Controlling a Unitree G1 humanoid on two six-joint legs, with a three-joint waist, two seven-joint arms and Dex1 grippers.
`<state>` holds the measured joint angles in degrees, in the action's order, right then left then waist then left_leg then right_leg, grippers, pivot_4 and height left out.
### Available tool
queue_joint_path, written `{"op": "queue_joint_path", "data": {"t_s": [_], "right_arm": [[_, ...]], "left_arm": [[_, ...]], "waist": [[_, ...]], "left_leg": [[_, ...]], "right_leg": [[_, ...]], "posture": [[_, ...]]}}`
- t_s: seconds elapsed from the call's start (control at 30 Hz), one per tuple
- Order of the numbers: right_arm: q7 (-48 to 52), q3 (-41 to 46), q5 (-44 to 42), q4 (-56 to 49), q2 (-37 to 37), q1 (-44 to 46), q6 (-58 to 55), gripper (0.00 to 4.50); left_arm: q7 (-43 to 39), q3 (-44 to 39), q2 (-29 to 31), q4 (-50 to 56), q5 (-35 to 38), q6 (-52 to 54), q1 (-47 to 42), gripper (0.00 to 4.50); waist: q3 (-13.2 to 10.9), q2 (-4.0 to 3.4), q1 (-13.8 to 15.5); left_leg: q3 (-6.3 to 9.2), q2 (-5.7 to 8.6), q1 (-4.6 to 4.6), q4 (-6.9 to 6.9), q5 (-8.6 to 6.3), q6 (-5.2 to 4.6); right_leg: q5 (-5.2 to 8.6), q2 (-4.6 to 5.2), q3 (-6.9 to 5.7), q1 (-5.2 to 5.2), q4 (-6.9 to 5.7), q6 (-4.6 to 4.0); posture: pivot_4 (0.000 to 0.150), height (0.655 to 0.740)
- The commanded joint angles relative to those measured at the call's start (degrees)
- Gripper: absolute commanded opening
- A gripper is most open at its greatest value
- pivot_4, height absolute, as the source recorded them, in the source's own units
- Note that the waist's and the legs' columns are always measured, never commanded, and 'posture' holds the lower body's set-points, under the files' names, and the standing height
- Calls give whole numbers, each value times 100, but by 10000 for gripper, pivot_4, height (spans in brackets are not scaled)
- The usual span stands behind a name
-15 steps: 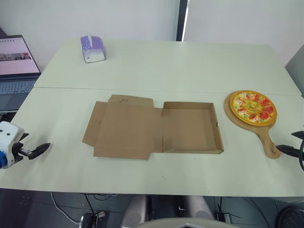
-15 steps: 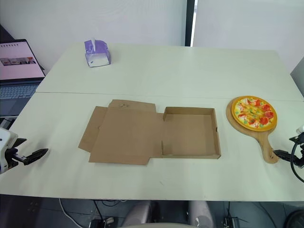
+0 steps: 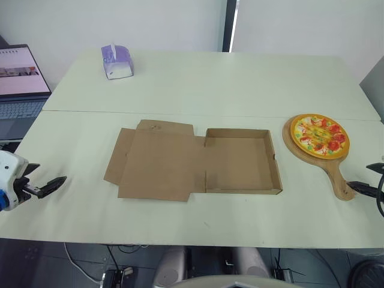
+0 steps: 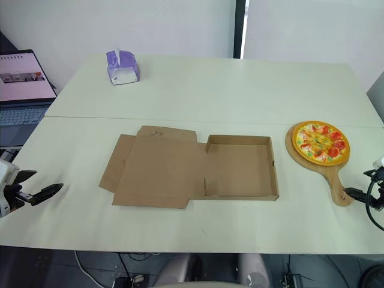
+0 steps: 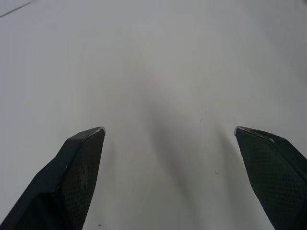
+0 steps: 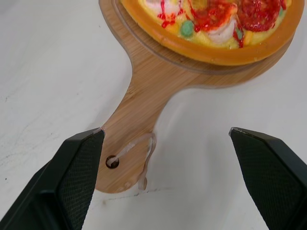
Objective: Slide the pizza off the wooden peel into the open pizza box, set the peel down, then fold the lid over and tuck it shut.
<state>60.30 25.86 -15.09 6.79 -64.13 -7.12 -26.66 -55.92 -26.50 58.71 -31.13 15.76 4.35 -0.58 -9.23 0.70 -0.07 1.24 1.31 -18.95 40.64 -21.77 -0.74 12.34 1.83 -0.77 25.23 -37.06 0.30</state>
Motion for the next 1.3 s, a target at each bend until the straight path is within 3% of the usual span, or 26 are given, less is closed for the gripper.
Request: {"op": "queue_joint_path", "data": {"t_s": [0.03, 0.57, 0.8, 1.0, 1.3], "right_arm": [[0, 150, -26, 66, -74, 95, -2, 44767], [10, 211, -164, 144, -5, 146, -131, 44767], [-153, 332, -223, 139, 94, 206, -43, 44767], [-293, 720, -486, -650, 349, -73, -484, 44767], [-893, 1368, -915, -2316, 881, -596, -1721, 44767]], "left_arm": [[-147, -211, 39, 69, 189, -22, -3, 45000], [-766, -364, 177, 387, 734, 669, -57, 45000], [-1143, -280, 133, 1540, 1157, 1041, -242, 45000], [-1233, 755, -264, 3508, 1659, 1614, -922, 45000], [-2008, 2248, -816, 4904, 2322, 2148, -2085, 45000]], "waist": [[0, 0, 0], [0, 0, -1], [0, 1, 23], [0, -4, 64], [0, -5, 12]], "left_leg": [[0, 0, 0, 0, 0, 0], [0, 0, 0, 0, 0, 0], [0, 0, -1, 1, 1, 2], [0, 1, -2, 3, 10, 18], [-6, 0, -3, 9, 11, 20]], "right_leg": [[0, 0, 0, 0, 0, 0], [0, 0, 0, 0, 0, 0], [0, 0, 0, -1, 0, 0], [0, 0, 1, -5, 0, 1], [-1, -10, 11, -9, -2, 2]], "posture": [[1500, 7251], [1500, 7251], [1500, 7251], [1500, 7251], [1500, 7251]]}}
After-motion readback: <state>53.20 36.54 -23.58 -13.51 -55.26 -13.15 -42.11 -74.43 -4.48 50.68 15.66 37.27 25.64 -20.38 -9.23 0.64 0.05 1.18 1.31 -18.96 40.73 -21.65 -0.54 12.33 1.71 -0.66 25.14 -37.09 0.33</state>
